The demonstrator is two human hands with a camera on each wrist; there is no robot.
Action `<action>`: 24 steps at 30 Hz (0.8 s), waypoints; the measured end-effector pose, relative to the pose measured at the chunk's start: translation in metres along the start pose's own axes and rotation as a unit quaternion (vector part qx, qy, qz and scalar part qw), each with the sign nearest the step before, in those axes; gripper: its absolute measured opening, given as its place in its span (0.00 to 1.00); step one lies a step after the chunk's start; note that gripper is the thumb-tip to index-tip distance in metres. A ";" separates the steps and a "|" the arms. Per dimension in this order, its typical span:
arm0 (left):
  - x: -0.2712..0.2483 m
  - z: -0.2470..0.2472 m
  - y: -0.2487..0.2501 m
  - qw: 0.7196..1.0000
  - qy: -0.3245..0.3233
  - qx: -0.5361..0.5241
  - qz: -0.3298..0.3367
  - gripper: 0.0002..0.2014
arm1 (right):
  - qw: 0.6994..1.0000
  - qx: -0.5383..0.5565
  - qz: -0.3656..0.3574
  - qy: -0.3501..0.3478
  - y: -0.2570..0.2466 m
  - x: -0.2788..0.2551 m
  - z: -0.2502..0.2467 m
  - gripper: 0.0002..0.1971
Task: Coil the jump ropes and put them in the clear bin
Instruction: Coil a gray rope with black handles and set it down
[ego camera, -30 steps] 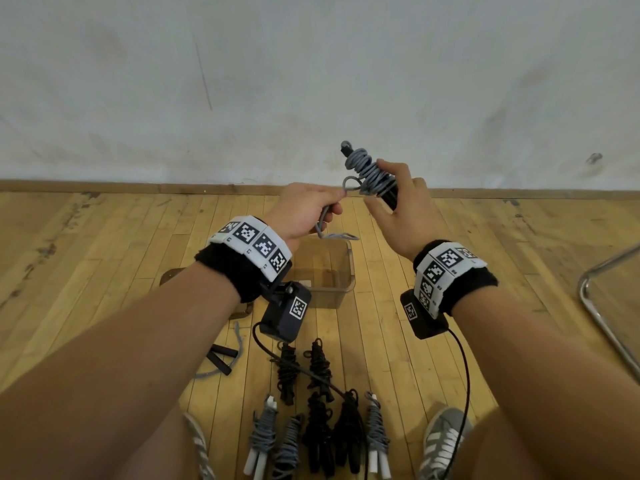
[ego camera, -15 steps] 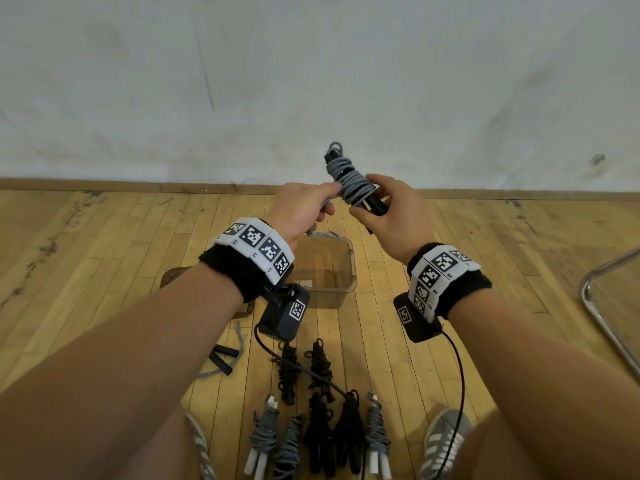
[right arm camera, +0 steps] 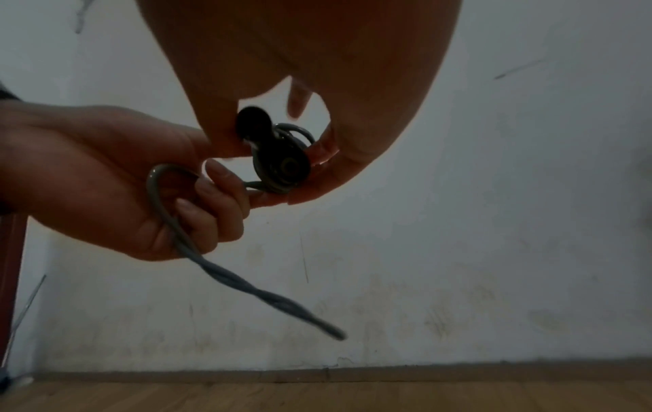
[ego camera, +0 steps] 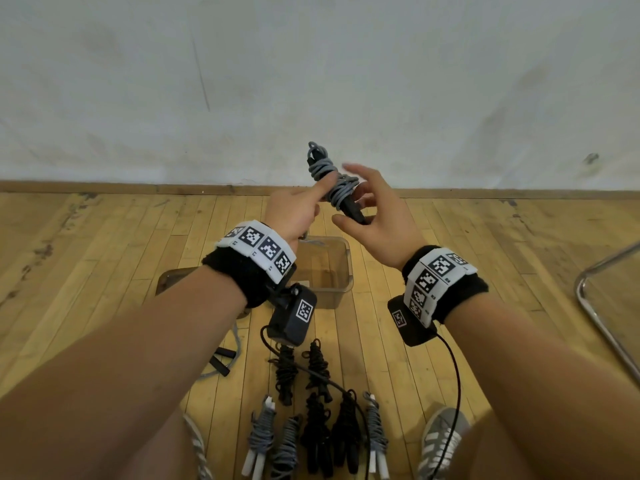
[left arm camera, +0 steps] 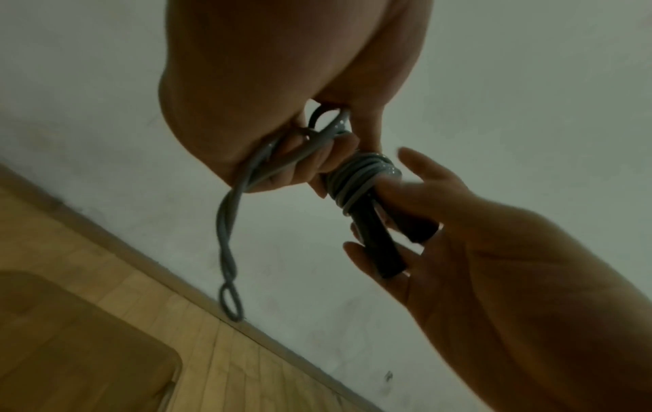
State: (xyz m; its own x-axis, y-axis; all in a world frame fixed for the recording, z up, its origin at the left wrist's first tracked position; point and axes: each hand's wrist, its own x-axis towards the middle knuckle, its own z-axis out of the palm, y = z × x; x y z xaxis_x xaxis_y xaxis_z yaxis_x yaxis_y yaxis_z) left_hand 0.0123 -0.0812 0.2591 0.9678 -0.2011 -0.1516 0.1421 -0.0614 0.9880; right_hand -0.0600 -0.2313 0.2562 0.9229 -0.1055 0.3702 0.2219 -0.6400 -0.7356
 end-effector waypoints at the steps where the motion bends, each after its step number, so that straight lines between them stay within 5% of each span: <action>1: 0.000 0.000 0.002 1.000 -0.008 -0.012 -0.011 0.30 | 0.999 0.045 0.021 0.004 -0.001 -0.001 0.000 0.38; 4: -0.002 0.000 0.006 0.998 -0.042 -0.046 -0.027 0.19 | 0.974 0.184 0.129 0.006 -0.004 0.001 0.001 0.40; 7: -0.002 0.001 0.005 0.998 -0.049 -0.035 -0.007 0.18 | 0.958 0.215 0.186 -0.040 -0.003 0.001 0.001 0.32; 12: -0.003 -0.001 0.003 0.995 -0.069 0.032 0.057 0.18 | 0.985 0.099 0.143 0.003 0.001 0.003 -0.007 0.35; 20: -0.002 -0.003 0.008 0.995 -0.100 -0.008 -0.013 0.19 | 0.989 -0.123 0.077 0.022 -0.005 -0.001 -0.011 0.33; 24: -0.005 0.000 0.007 0.995 -0.093 -0.020 -0.009 0.24 | 0.987 -0.143 0.067 0.037 -0.001 0.000 -0.007 0.30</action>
State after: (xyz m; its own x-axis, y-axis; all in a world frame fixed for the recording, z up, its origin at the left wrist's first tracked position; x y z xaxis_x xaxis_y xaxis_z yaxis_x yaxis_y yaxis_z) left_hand 0.0081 -0.0805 0.2666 0.9103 -0.3779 -0.1686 0.1710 -0.0275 0.9849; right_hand -0.0623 -0.2360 0.2616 0.9103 -0.2518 0.3286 -0.0080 -0.8044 -0.5941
